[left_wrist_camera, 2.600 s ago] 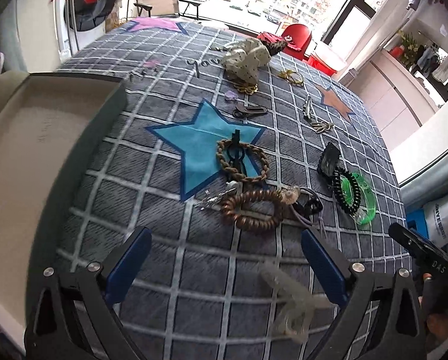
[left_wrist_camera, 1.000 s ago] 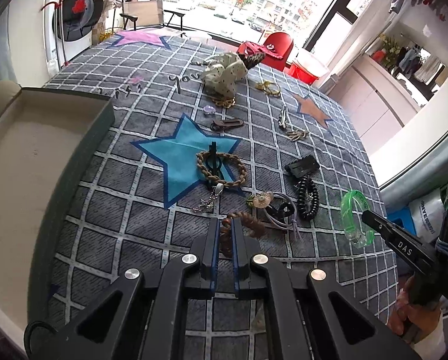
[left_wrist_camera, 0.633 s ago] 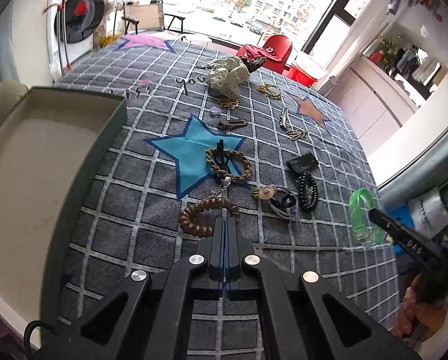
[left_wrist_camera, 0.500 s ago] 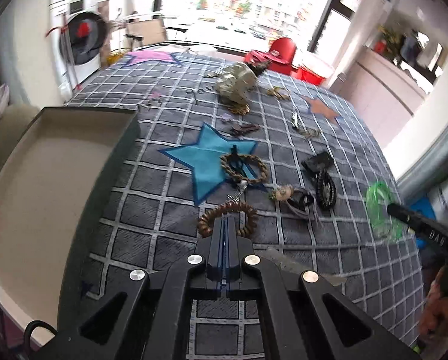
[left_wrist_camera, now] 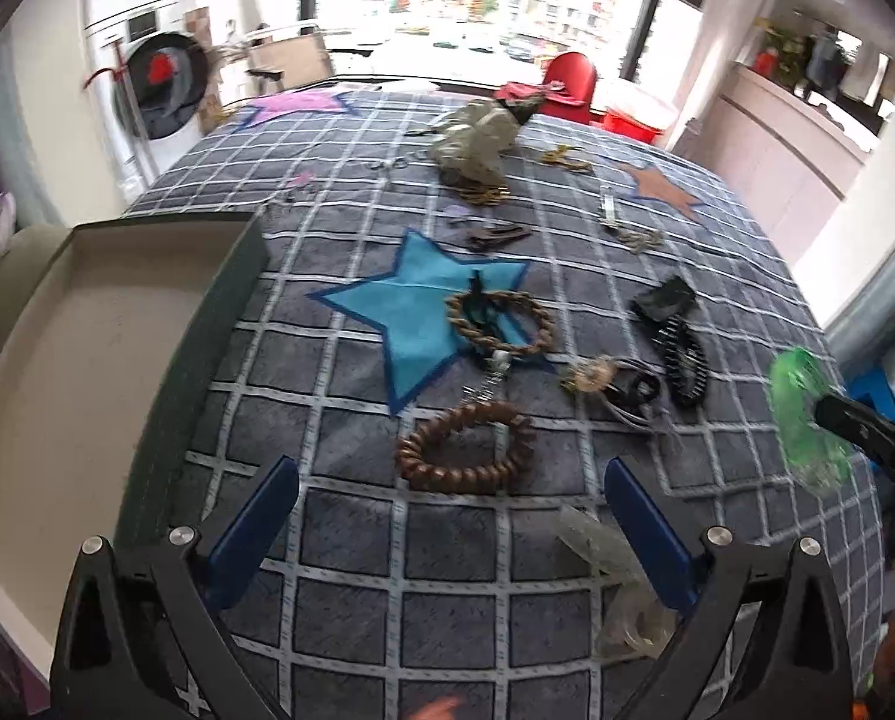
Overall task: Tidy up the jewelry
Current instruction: 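Lift the bracelet and bangle and carry both tools over the beige tray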
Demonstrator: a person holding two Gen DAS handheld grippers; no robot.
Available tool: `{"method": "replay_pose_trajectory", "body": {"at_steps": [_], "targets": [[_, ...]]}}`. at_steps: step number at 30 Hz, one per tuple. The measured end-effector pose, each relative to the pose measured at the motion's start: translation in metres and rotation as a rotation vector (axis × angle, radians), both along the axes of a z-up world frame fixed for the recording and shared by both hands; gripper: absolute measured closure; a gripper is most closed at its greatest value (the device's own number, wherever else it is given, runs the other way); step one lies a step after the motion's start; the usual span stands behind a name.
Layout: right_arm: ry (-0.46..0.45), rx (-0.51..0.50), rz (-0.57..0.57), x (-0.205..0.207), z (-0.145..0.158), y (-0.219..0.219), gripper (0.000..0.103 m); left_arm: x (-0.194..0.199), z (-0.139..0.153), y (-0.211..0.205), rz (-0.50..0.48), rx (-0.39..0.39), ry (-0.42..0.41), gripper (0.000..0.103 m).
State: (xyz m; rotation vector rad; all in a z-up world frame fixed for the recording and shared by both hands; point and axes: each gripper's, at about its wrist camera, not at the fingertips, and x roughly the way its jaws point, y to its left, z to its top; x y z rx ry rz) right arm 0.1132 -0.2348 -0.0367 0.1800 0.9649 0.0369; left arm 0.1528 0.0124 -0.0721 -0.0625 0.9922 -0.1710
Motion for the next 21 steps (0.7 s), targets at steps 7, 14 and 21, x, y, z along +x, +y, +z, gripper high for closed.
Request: {"method": "replay_pose_trajectory", "body": {"at_steps": [7, 14, 21], "targets": [[-0.005, 0.001, 0.006, -0.001, 0.001, 0.001, 0.096, 0.017, -0.015, -0.002, -0.009, -0.038, 0.067, 0.011], [0.005, 0.007, 0.006, -0.002, 0.000, 0.001, 0.096, 0.016, -0.023, -0.014, -0.038, 0.015, 0.068, 0.051], [0.007, 0.006, 0.007, -0.003, -0.001, 0.002, 0.096, 0.011, -0.019, -0.005, -0.044, -0.032, 0.050, 0.072]]}}
